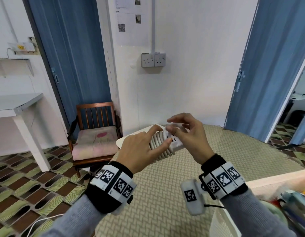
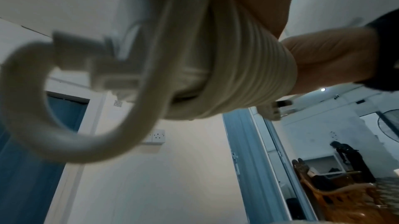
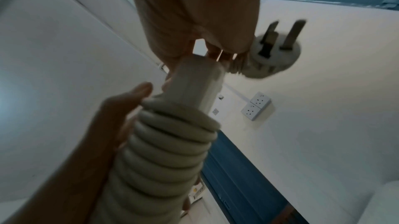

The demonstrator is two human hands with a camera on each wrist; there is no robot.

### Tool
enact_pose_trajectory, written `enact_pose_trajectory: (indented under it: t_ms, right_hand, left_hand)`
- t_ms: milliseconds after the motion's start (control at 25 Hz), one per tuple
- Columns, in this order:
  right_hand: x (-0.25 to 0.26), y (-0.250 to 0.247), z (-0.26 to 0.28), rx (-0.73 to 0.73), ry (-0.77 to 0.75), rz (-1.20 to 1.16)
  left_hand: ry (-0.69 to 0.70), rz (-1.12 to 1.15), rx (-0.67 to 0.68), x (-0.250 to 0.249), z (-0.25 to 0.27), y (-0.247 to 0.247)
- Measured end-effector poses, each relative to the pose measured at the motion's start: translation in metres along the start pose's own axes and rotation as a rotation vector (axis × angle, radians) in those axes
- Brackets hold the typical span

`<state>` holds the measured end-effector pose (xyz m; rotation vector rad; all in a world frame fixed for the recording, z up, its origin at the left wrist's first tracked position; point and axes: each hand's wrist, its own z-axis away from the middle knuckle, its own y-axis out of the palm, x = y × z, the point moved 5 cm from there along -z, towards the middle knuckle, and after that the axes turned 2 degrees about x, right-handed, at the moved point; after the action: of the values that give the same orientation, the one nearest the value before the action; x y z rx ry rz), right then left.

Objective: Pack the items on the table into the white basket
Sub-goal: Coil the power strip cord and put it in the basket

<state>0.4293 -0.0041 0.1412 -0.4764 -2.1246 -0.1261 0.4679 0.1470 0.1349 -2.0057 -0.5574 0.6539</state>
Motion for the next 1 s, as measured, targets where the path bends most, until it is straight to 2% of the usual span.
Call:
enact_pose_trajectory:
  t_ms: [80,280,520,720,800,920,1000]
  right_hand:
    - [-0.006,-0.004,-0.002,-0.016,0.046,-0.041]
    - [-0.024,-0.001,0.013,0.137,0.203,-0.177]
    - [-0.026,0.005,0.035,0.182,0.235,-0.226]
    - [-0.025,0.001,0.051,0.013,0.173,-0.228]
    - [-0.022,0.000,0.058,-0.051,0.145,-0.230]
    - [-0.022,-0.006,0.073,-0.103,0.109,-0.151]
    - [-0.020,-0.015,0.081,-0.132,0.119,-0.081]
  left_hand:
    - [0.006,0.002,-0.019,-0.004,-0.001,-0.003]
    - [-0.081,0.200,-0.016,0.004,-0.003,-0.001]
    - [-0.230,0.559,-0.032,0.009,0.001,0.022]
    - [-0.369,0.953,-0.086,0.001,-0.001,0.050]
    - [-0.381,1.009,-0.075,-0.011,-0.003,0.059]
    - [-0.432,1.141,-0.026,-0.032,-0.007,0.069]
    - [-0.503,1.290,0.078,-0.046,-0.007,0.076]
